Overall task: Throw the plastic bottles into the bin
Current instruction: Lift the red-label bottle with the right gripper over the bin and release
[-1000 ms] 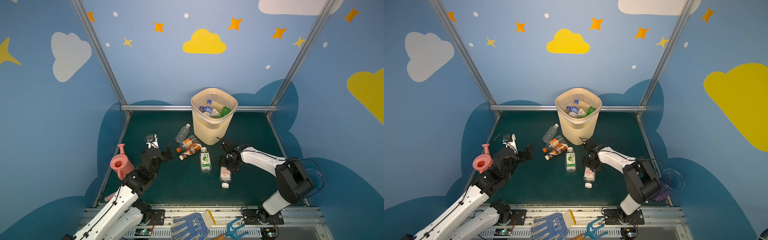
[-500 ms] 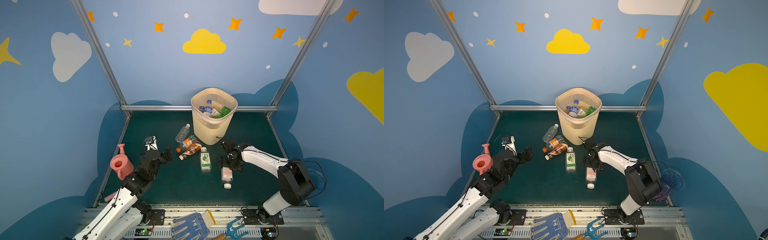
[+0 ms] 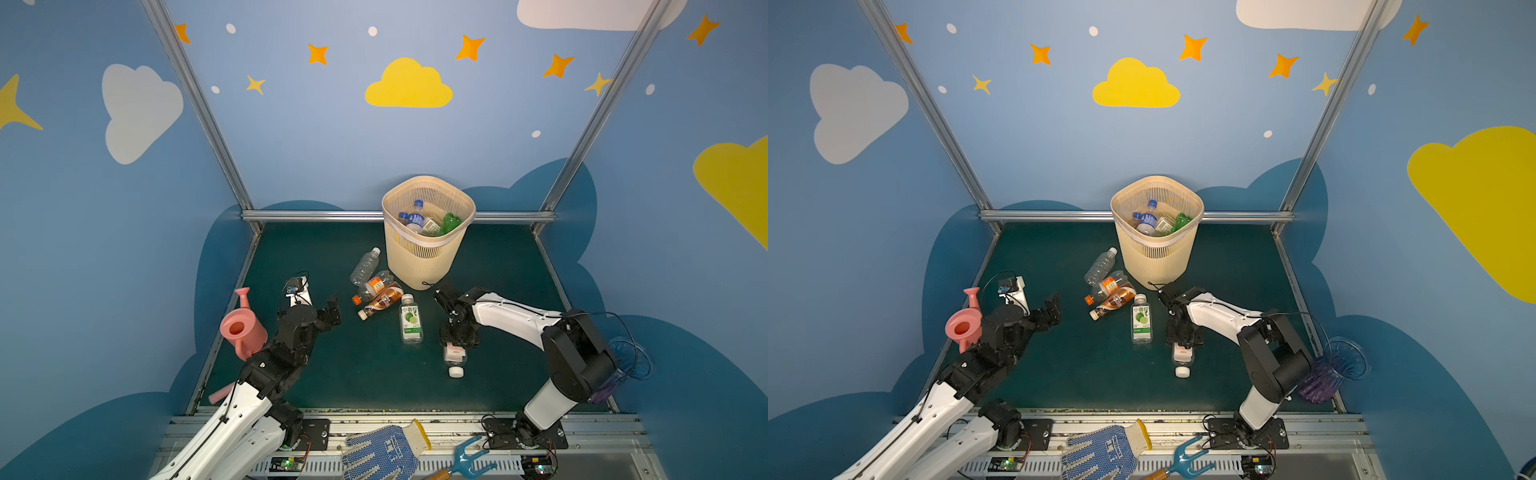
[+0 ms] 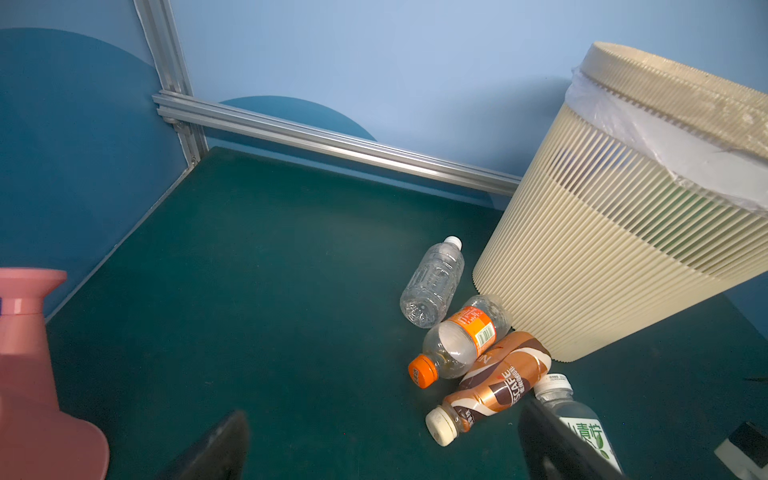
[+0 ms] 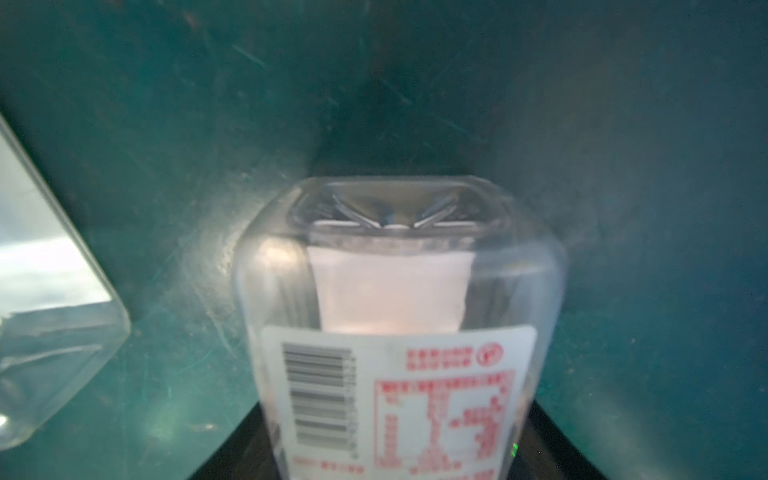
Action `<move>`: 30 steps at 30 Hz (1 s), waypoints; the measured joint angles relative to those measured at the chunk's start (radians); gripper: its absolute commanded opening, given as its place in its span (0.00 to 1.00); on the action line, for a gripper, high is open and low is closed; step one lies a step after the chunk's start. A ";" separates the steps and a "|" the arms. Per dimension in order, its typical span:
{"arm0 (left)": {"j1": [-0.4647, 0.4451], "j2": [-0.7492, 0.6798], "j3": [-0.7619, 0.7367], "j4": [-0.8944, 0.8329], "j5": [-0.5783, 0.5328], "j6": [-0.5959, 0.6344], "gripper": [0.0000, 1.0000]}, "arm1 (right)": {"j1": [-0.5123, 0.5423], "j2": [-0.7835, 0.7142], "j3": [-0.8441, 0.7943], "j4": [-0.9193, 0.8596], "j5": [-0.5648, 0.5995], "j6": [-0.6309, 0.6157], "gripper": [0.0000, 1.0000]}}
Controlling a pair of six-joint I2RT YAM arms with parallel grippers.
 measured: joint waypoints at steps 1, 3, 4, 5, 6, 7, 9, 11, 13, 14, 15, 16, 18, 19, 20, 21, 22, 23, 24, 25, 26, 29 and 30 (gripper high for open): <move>0.000 0.000 0.000 -0.002 -0.001 0.000 1.00 | -0.001 0.000 0.002 -0.002 -0.002 0.000 0.54; 0.000 0.000 0.000 -0.005 -0.005 0.000 1.00 | -0.003 0.000 0.010 -0.005 -0.007 -0.005 0.54; 0.000 0.000 0.000 -0.005 -0.007 0.000 1.00 | -0.008 0.000 0.018 -0.010 -0.010 -0.011 0.55; 0.000 0.002 0.000 -0.005 -0.010 -0.002 1.00 | -0.011 -0.002 0.031 -0.018 -0.010 -0.016 0.55; 0.000 0.003 0.000 -0.006 -0.012 -0.004 1.00 | -0.016 -0.005 0.043 -0.024 -0.010 -0.021 0.55; 0.000 0.006 0.000 -0.006 -0.015 -0.008 1.00 | -0.027 -0.012 0.061 -0.033 -0.009 -0.028 0.55; 0.003 0.018 0.000 -0.008 -0.018 -0.015 1.00 | -0.054 -0.041 0.112 -0.056 0.000 -0.047 0.56; 0.010 0.035 0.000 -0.012 -0.019 -0.025 1.00 | -0.088 -0.087 0.196 -0.089 0.019 -0.075 0.56; 0.019 0.055 0.000 -0.014 -0.018 -0.039 1.00 | -0.123 -0.144 0.295 -0.101 0.048 -0.104 0.54; 0.026 0.067 -0.001 -0.014 -0.018 -0.047 1.00 | -0.142 -0.179 0.353 -0.101 0.071 -0.121 0.54; 0.034 0.079 -0.002 -0.014 -0.014 -0.056 1.00 | -0.158 -0.213 0.404 -0.096 0.092 -0.140 0.53; 0.043 0.093 -0.003 -0.013 -0.009 -0.064 1.00 | -0.175 -0.252 0.460 -0.084 0.116 -0.164 0.53; 0.066 0.121 -0.008 -0.012 0.009 -0.082 1.00 | -0.210 -0.325 0.562 -0.044 0.153 -0.214 0.53; 0.078 0.140 -0.008 -0.012 0.022 -0.090 1.00 | -0.227 -0.360 0.611 -0.010 0.167 -0.240 0.53; 0.091 0.161 -0.008 -0.009 0.035 -0.099 1.00 | -0.240 -0.390 0.656 0.028 0.177 -0.264 0.54; 0.100 0.179 -0.008 -0.008 0.047 -0.106 1.00 | -0.249 -0.410 0.692 0.060 0.181 -0.282 0.54; 0.111 0.204 -0.007 -0.008 0.060 -0.114 1.00 | -0.261 -0.428 0.737 0.102 0.182 -0.299 0.54; 0.119 0.227 -0.007 -0.008 0.075 -0.122 1.00 | -0.271 -0.437 0.779 0.145 0.181 -0.315 0.55; 0.125 0.247 -0.006 -0.008 0.085 -0.128 1.00 | -0.280 -0.435 0.816 0.179 0.174 -0.325 0.55; 0.129 0.269 -0.005 -0.008 0.099 -0.133 1.00 | -0.290 -0.429 0.858 0.214 0.165 -0.333 0.55; 0.132 0.288 -0.001 -0.010 0.113 -0.138 1.00 | -0.298 -0.415 0.898 0.248 0.150 -0.336 0.56; 0.133 0.323 0.016 -0.011 0.154 -0.150 1.00 | -0.306 -0.321 0.999 0.312 0.064 -0.332 0.60; 0.133 0.328 0.022 -0.013 0.164 -0.153 1.00 | -0.307 -0.271 1.034 0.318 0.019 -0.330 0.61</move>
